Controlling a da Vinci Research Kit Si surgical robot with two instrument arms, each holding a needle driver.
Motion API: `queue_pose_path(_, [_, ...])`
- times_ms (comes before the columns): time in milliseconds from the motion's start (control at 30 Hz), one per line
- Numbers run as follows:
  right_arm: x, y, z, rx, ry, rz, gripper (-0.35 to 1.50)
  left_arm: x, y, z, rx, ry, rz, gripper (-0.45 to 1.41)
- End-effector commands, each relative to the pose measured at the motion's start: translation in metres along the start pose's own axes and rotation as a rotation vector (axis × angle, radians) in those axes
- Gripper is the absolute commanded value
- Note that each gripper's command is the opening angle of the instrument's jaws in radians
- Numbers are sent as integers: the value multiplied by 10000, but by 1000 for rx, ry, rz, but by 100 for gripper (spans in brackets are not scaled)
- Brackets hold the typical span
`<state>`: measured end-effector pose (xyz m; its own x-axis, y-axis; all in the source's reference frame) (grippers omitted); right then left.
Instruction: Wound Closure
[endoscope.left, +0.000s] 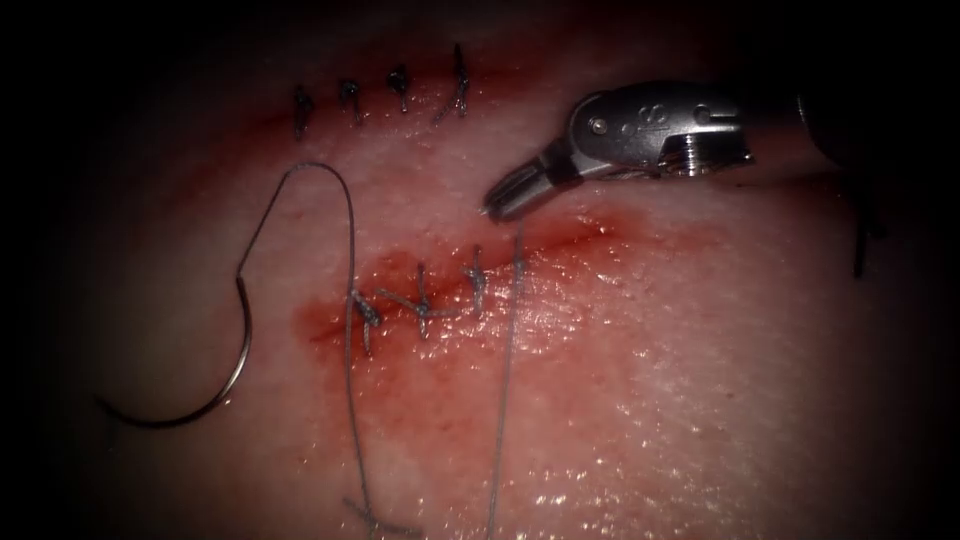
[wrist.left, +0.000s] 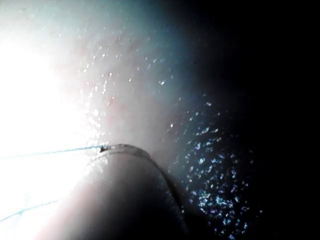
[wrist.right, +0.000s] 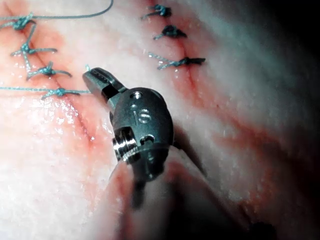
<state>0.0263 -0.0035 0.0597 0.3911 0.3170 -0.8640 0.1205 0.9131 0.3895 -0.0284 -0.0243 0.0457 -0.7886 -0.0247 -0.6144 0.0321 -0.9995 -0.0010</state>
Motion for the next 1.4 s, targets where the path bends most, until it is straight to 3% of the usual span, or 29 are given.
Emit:
queue_pose_path(33, [-6,3,10,-8,-5,2,-35,1,12,9,-8,1,5,-45])
queue_pose_path(167, [-19,-5,20,13,5,-7,-35,-1,15,11,-21,0,1,-45])
queue_pose_path(300, [-22,-25,25,29,31,0,-30,7,-28,-14,11,11,-28,-45])
queue_pose_path(333, [-20,-28,24,4,45,5,22,9,-38,-20,31,13,-26,-45])
queue_pose_path(367, [-18,-30,23,-15,56,16,56,11,-49,-26,53,17,-26,-45])
queue_pose_path(433, [-12,-33,17,-77,88,36,104,16,-74,-38,96,26,-21,-45])
queue_pose_path(600, [10,-38,-16,-224,188,113,130,32,-135,-57,186,40,10,-45])
queue_pose_path(633, [10,-38,-16,-224,188,113,130,32,-135,-57,186,40,10,-45])
queue_pose_path(700, [29,-44,-51,-341,238,72,130,42,-177,-63,225,46,28,-45])
queue_pose_path(800, [32,-50,-61,-384,252,62,126,45,-194,-66,245,45,40,-45])
queue_pose_path(833, [34,-65,-72,-460,271,56,123,48,-217,-69,265,37,52,-45])
queue_pose_path(900, [33,-75,-71,-482,283,45,123,49,-234,-71,274,37,61,-45])
queue_pose_path(967, [31,-87,-65,-467,307,30,108,50,-249,-71,277,33,64,-45])
queue_pose_path(1000, [29,-95,-58,-456,314,20,84,51,-265,-71,267,51,58,-45])
queue_pose_path(1033, [26,-102,-47,-421,333,0,-1,51,-278,-69,263,55,60,-45])
queue_pose_path(1067, [25,-105,-41,-411,339,-7,-35,50,-286,-68,268,55,58,-45])
queue_pose_path(1300, [29,-110,11,-361,369,-45,-35,30,-322,-50,277,48,72,-45])
queue_pose_path(1400, [34,-113,18,-324,386,-53,-35,13,-336,-43,282,34,73,-45])
